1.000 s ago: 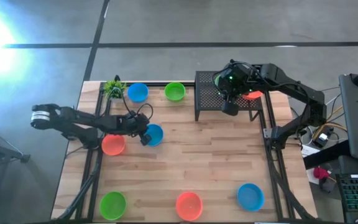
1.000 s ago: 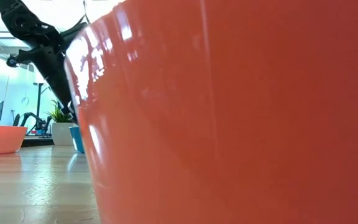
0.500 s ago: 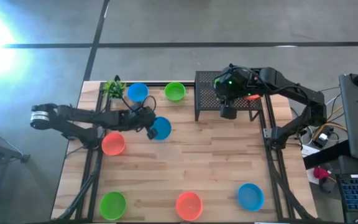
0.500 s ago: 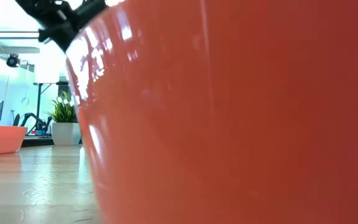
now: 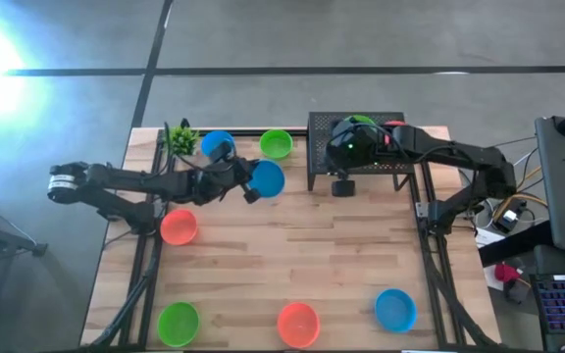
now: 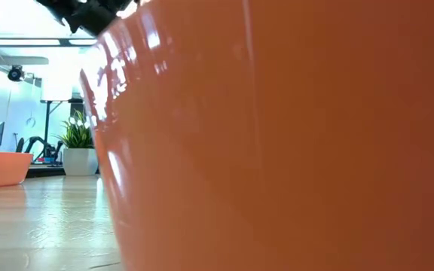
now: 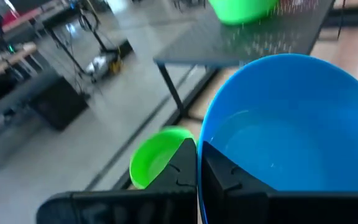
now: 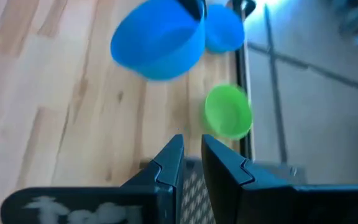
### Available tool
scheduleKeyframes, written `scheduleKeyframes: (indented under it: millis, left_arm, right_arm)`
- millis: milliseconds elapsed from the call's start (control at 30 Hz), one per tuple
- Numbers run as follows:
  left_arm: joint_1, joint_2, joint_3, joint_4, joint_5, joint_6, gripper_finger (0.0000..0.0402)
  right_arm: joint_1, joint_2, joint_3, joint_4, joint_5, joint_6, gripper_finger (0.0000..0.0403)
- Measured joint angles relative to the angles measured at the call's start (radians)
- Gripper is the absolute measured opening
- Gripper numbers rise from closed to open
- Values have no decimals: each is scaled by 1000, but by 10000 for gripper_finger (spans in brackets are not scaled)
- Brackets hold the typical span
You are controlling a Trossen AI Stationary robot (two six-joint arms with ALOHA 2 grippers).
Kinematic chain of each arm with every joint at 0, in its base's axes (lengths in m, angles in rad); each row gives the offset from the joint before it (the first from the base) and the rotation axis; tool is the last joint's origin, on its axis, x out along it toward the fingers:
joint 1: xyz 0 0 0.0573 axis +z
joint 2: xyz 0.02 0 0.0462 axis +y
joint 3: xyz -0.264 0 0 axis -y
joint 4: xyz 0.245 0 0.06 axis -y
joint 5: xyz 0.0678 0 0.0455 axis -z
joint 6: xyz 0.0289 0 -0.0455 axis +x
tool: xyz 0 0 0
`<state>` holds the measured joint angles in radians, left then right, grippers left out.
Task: Pick & Place Mini bowls
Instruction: Put the middle blue bowl on the shelf
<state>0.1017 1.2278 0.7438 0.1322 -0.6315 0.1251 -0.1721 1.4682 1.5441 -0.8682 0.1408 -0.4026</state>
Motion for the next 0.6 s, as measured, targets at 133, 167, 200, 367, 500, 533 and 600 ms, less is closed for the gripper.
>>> scheduleKeyframes:
  millis: [133, 167, 200, 367, 500, 533, 600]
  left_arm:
    - [-1, 0, -13, 112, -12, 62, 0]
    - [-1, 0, -14, 133, -20, 74, 0]
    - [-1, 0, -15, 155, -26, 87, 0]
    - [-1, 0, -30, 274, -35, 145, 0]
    - [-1, 0, -30, 323, -85, 192, 0]
    - [-1, 0, -30, 335, -99, 202, 0]
    - [-1, 3, -30, 361, -116, 217, 0]
  right_arm:
    - [6, 0, -66, 151, 1, -50, 52]
    - [8, 0, -85, 190, 5, -63, 52]
    - [10, 0, -102, 229, 14, -75, 52]
    - [17, 1, -184, 421, 20, -141, 52]
    - [20, 1, -244, 567, 19, -161, 52]
    - [20, 1, -253, 589, 20, -158, 52]
    - [20, 1, -265, 620, 22, -155, 52]
